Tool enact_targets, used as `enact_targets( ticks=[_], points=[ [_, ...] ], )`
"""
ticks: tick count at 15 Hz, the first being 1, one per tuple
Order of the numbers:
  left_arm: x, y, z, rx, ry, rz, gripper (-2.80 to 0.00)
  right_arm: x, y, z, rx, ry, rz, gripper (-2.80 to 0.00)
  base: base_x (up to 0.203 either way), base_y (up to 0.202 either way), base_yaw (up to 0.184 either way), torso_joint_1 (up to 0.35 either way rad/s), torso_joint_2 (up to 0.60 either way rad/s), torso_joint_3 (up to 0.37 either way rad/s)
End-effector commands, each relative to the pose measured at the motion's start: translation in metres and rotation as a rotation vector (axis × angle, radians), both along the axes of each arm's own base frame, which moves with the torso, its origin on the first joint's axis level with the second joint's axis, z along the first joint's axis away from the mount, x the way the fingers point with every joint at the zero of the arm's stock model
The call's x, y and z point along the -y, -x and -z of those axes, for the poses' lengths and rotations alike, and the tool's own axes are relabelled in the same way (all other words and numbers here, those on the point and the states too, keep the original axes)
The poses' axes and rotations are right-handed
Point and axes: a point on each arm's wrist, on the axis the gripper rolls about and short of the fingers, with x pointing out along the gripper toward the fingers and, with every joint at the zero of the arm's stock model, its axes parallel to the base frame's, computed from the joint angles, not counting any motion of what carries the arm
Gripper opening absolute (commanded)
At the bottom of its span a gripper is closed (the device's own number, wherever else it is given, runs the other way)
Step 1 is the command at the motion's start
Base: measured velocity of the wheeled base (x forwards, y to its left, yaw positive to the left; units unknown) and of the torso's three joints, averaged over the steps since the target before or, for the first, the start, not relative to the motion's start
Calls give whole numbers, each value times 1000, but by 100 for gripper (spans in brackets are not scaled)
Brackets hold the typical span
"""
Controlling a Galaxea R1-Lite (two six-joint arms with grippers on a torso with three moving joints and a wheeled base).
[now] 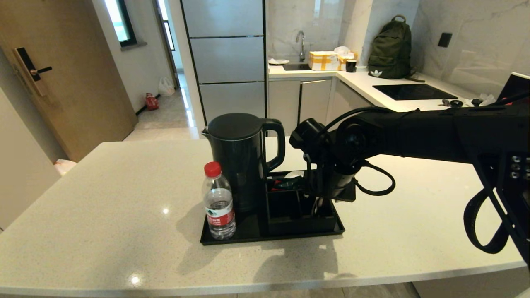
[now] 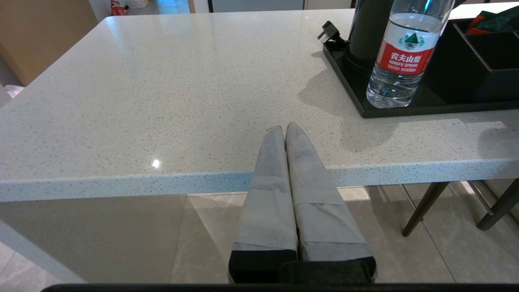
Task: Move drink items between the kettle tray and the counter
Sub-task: Pick up the tea bag
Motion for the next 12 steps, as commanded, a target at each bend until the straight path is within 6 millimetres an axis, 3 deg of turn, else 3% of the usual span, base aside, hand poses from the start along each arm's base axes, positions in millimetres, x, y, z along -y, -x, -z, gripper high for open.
enact_targets(
  ticks=[1,8,12],
  points=[
    [0,0,0,1,0,1,-280,0,0,1,-5,4,4,-280,0,0,0,0,0,0],
    [0,0,0,0,0,1,-280,0,0,3,-10,4,4,-280,0,0,0,0,0,0],
    [0,0,0,0,0,1,-280,7,9,-26,12,-93,-7,-280,0,0,0,0,0,0]
  ],
)
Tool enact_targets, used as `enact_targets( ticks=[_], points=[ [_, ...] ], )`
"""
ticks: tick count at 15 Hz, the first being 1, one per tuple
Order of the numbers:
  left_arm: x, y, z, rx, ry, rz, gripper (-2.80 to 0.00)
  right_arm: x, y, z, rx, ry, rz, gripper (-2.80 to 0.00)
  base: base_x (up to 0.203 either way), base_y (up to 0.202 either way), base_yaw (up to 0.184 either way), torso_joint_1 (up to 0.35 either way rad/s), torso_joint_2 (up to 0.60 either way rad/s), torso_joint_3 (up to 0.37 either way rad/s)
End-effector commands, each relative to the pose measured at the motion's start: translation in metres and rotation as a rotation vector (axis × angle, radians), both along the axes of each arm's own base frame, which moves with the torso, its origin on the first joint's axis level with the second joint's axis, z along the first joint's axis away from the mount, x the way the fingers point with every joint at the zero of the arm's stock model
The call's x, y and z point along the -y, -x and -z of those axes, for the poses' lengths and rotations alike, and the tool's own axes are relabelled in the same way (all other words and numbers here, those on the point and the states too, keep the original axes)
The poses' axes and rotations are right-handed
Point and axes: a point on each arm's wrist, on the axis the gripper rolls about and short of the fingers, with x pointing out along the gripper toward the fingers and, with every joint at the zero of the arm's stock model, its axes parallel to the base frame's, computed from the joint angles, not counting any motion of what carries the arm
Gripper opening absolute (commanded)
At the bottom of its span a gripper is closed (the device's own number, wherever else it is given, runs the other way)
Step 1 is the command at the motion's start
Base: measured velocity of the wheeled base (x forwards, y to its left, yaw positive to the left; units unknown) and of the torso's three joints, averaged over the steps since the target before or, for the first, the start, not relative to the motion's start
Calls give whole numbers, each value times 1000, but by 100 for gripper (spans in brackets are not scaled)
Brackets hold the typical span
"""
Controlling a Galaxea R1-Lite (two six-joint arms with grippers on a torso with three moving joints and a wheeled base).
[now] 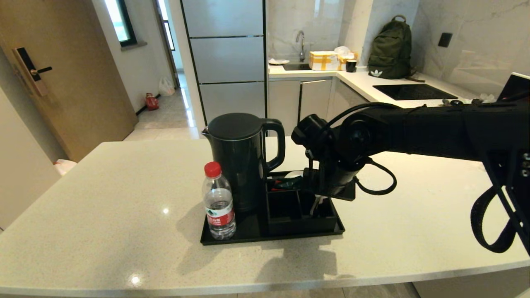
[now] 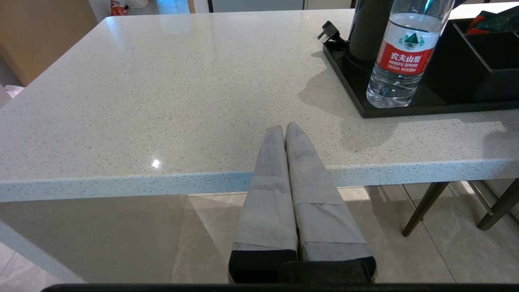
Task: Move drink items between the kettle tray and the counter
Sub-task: Pick up the tea bag, then place it on the right
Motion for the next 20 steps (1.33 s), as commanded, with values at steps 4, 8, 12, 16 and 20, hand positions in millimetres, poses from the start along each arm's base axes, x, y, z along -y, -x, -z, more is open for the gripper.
enact_targets(
  ticks=[4,8,12,16,20],
  points=[
    [0,0,0,1,0,0,-280,29,35,-79,100,-168,-41,-280,0,0,0,0,0,0],
    [0,0,0,1,0,0,-280,84,55,-124,162,-203,55,-280,0,0,0,0,0,0],
    [0,0,0,0,0,0,-280,155,35,-77,20,-82,250,-280,0,0,0,0,0,0],
    [0,0,0,1,0,0,-280,187,-5,12,-9,-14,270,-280,0,0,0,0,0,0],
    [0,0,0,1,0,0,-280,197,-29,47,-55,23,284,-280,0,0,0,0,0,0]
  ],
)
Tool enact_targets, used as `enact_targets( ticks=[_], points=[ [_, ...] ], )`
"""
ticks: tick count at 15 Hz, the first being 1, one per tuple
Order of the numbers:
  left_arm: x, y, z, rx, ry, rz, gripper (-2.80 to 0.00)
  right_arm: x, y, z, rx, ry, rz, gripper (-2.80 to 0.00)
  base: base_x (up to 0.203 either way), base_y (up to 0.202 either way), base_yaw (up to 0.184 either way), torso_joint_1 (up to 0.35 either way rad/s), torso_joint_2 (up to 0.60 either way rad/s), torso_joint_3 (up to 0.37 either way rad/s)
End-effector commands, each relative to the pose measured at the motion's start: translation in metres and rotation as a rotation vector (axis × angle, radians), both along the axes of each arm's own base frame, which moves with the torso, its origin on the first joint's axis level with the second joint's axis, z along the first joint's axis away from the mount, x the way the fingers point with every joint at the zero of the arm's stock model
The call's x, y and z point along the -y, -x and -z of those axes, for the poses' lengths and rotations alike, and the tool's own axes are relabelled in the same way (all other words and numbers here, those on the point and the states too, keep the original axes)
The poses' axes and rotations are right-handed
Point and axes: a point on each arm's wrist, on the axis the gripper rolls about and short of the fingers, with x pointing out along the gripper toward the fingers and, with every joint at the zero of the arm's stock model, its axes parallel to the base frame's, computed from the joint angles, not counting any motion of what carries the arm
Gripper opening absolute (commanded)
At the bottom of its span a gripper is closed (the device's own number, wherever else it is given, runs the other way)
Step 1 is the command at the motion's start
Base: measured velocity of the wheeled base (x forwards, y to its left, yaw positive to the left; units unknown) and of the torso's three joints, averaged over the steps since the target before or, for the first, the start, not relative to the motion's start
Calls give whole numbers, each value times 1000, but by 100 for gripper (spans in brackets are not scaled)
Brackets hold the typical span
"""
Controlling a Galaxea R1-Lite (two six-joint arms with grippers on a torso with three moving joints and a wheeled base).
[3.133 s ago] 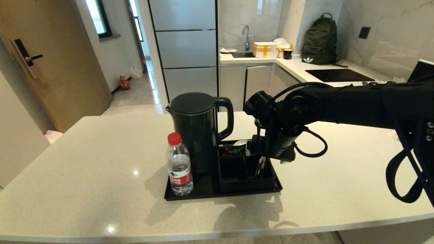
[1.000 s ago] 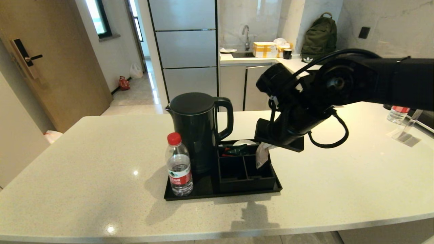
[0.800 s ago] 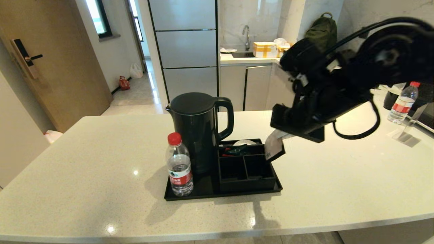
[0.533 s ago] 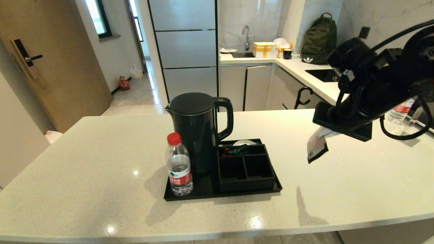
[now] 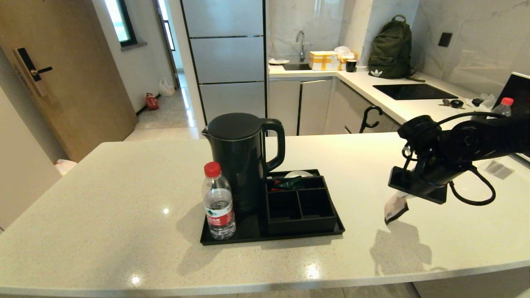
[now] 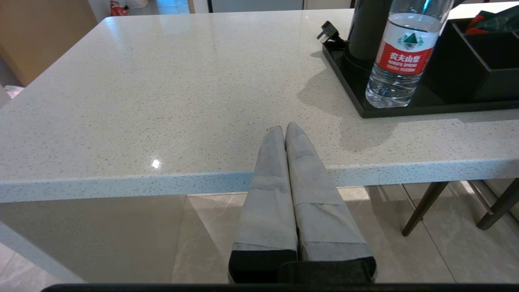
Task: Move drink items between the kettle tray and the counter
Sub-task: Place it on the right, then pick up the bottled water
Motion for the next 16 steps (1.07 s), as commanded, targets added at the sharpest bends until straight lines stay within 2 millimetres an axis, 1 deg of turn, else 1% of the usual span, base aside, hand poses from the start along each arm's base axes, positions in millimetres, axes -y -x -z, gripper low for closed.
enact_targets(
  ticks=[1,2,6,9,11,13,14,15,16],
  points=[
    [0,0,0,0,0,0,-280,3,-12,22,-56,11,11,0,0,0,0,0,0,0],
    [0,0,0,0,0,0,-280,3,-13,22,-53,12,12,0,0,0,0,0,0,0],
    [0,0,0,1,0,0,-280,3,-9,12,-27,11,3,0,0,0,0,0,0,0],
    [0,0,0,1,0,0,-280,3,-9,10,-27,14,-2,0,0,0,0,0,0,0],
    [0,0,0,1,0,0,-280,4,1,-3,-5,8,-3,0,0,0,0,0,0,0],
    [0,0,0,1,0,0,-280,6,23,-31,61,-21,-14,0,0,0,0,0,0,0],
    [0,0,0,-1,0,0,-280,8,41,-51,107,-46,-32,0,0,0,0,0,0,0],
    [0,0,0,-1,0,0,-280,9,65,-70,158,-64,-60,0,0,0,0,0,0,0],
    [0,0,0,-1,0,0,-280,8,89,-83,199,-75,-95,0,0,0,0,0,0,0]
  ],
)
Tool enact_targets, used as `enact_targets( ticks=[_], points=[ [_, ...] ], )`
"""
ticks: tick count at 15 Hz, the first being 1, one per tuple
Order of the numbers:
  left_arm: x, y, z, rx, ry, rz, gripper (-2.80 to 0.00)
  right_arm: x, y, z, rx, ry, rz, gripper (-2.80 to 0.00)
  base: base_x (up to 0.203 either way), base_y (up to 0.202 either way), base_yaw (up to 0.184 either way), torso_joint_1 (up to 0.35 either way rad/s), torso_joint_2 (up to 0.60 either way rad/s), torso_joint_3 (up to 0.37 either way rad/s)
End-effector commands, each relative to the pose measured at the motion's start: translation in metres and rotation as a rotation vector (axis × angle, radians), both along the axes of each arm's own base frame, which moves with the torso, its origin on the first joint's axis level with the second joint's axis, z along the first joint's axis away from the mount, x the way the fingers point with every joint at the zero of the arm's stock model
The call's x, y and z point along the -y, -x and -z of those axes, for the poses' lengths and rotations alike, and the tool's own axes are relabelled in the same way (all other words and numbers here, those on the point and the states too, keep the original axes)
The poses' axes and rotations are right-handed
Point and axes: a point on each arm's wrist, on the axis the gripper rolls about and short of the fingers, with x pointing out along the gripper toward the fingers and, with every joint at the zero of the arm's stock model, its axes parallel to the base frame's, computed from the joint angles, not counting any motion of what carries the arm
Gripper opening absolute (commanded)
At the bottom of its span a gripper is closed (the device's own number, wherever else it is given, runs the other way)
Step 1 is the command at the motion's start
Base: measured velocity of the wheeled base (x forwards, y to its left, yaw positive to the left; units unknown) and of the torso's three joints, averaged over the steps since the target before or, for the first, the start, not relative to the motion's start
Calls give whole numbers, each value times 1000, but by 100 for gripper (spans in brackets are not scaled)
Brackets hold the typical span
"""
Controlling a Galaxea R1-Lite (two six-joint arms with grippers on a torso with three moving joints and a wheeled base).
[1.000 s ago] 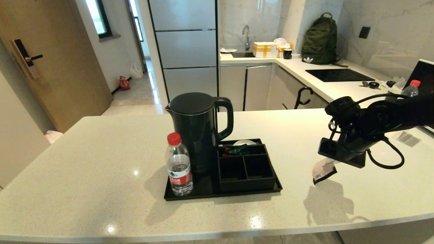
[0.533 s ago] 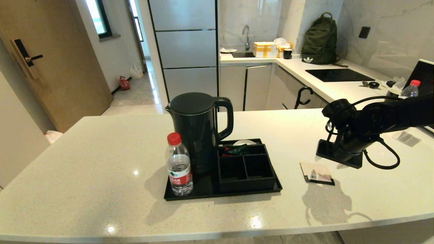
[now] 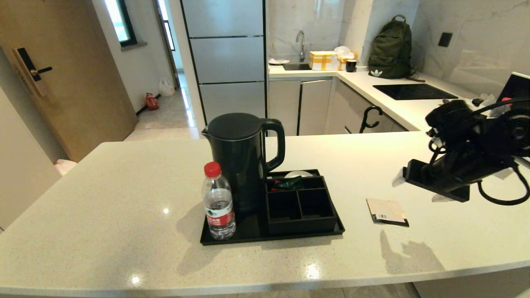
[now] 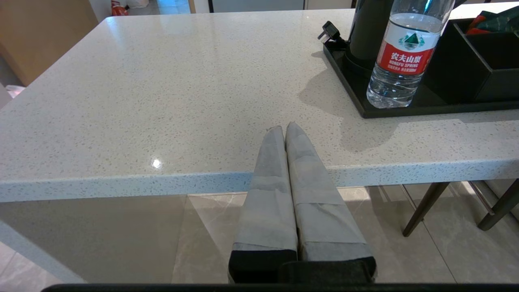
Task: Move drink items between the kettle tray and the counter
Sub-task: Pick up the bottled water
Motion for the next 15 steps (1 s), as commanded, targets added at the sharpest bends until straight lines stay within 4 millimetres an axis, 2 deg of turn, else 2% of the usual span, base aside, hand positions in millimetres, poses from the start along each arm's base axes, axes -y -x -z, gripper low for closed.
enact_targets(
  ticks=[1,3,4,5,10,13,15],
  points=[
    [0,0,0,1,0,1,-280,2,66,-47,156,-27,-56,0,0,0,0,0,0,0],
    [0,0,0,1,0,1,-280,0,113,-55,207,-36,-129,0,0,0,0,0,0,0],
    [0,0,0,1,0,1,-280,-2,130,-54,215,-40,-157,0,0,0,0,0,0,0],
    [0,0,0,0,0,1,-280,-2,146,-57,234,-50,-171,-280,0,0,0,0,0,0],
    [0,0,0,1,0,1,-280,-3,191,-64,247,-45,-169,-280,0,0,0,0,0,0],
    [0,0,0,1,0,1,-280,13,223,-75,351,35,35,-280,0,0,0,0,0,0],
    [0,0,0,-1,0,1,-280,36,257,-78,428,104,230,-280,0,0,0,0,0,0]
  ],
)
